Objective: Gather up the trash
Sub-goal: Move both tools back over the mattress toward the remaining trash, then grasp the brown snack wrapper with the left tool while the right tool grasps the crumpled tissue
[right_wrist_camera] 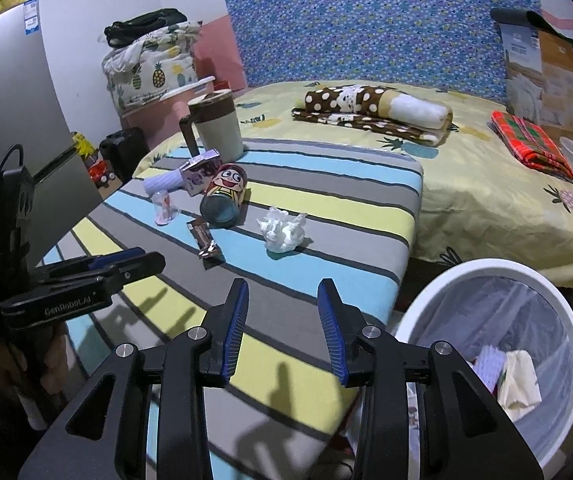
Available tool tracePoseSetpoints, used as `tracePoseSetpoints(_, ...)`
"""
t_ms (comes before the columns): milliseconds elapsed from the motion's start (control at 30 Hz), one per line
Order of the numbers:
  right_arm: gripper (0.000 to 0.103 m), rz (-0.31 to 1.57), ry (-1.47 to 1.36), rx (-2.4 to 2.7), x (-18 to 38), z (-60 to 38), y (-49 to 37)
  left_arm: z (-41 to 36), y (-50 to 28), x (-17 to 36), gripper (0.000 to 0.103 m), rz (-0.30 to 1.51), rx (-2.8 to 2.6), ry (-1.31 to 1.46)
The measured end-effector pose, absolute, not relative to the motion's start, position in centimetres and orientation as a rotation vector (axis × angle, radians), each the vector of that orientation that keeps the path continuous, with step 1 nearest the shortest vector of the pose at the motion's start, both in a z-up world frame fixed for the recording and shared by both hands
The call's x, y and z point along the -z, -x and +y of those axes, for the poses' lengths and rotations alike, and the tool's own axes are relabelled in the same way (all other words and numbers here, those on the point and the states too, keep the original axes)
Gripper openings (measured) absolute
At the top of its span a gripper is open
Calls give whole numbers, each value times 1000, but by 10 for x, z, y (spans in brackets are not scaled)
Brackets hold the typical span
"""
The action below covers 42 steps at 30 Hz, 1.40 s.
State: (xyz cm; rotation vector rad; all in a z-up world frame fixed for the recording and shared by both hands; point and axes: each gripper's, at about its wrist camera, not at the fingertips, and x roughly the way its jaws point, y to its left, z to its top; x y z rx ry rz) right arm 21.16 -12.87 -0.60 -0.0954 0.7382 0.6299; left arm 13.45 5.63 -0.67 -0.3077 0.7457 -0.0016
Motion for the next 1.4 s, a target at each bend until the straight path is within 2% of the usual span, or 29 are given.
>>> tracePoseSetpoints(167,40,746,86,-635,9,-126,-223,65,-154,17,46,777,-33,366)
tracePoseSetpoints(200,43,748,85,-635,9,-126,-224,66,-158,19,46,783,-39,378)
tracePoseSetpoints(233,52,751,83,-633,10,-126,-227,67,-162,21,46,787,-45,389)
tracePoseSetpoints(300,57,751,77,-633,10,-126,-229,68,-169,24,47,793,-59,401)
tracePoseSetpoints(733,57,785,112,-650,20,-112,-252,70,-208,48,48,835,-182,395)
tracePoseSetpoints(800,57,792,121,-656,21,-109,-256,66,-207,48,42,843,-185,349)
tracePoseSetpoints(833,57,795,126,-659,22,-106,-257,65,-206,48,33,849,-195,321)
tracePoseSetpoints(867,57,798,131,-662,23,-103,-259,65,-204,48,31,853,-197,297)
tracePoseSetpoints(1400,57,849,184,-676,41,-76,-290,73,-163,44,28,859,-26,292)
